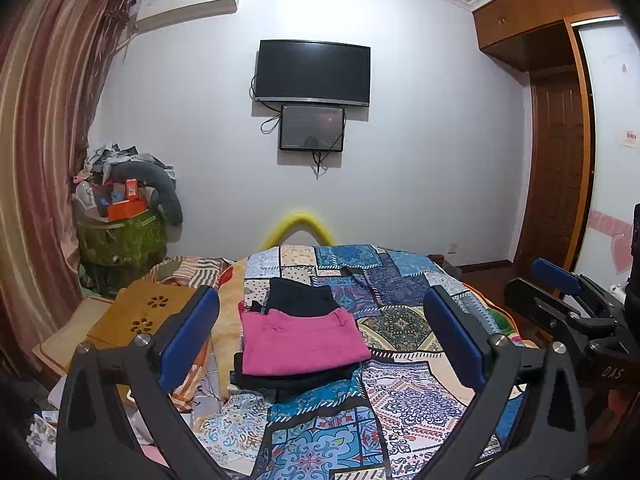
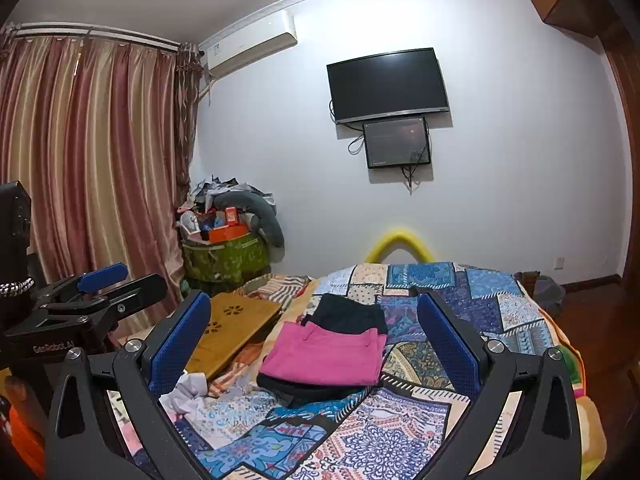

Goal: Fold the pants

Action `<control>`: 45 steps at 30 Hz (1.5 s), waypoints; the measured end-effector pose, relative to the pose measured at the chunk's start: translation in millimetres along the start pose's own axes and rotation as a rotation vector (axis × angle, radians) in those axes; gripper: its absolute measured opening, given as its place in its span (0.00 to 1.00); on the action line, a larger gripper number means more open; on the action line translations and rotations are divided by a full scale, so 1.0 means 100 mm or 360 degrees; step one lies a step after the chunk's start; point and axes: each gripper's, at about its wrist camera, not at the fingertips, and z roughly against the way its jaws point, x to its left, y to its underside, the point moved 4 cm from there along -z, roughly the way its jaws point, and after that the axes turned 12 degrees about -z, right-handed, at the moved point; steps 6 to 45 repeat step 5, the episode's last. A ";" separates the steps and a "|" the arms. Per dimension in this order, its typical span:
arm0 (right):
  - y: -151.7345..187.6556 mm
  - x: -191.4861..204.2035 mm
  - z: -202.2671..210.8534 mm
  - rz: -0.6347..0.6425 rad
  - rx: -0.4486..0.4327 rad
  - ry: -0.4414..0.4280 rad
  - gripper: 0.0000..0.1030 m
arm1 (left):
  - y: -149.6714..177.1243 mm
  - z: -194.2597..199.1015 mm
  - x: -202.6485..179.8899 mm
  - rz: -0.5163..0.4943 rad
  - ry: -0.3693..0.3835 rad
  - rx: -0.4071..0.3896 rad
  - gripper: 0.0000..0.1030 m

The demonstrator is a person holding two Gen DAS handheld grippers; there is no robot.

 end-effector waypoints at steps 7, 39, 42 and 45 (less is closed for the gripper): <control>0.00 -0.02 -0.01 -0.0011 0.0007 -0.0003 1.00 | 0.00 -0.02 -0.03 -0.0016 0.0018 0.0008 1.00; 0.00 -0.02 -0.01 -0.0011 0.0007 -0.0003 1.00 | 0.00 -0.02 -0.03 -0.0016 0.0018 0.0008 1.00; 0.00 -0.02 -0.01 -0.0011 0.0007 -0.0003 1.00 | 0.00 -0.02 -0.03 -0.0016 0.0018 0.0008 1.00; 0.00 -0.02 -0.01 -0.0011 0.0007 -0.0003 1.00 | 0.00 -0.02 -0.03 -0.0016 0.0018 0.0008 1.00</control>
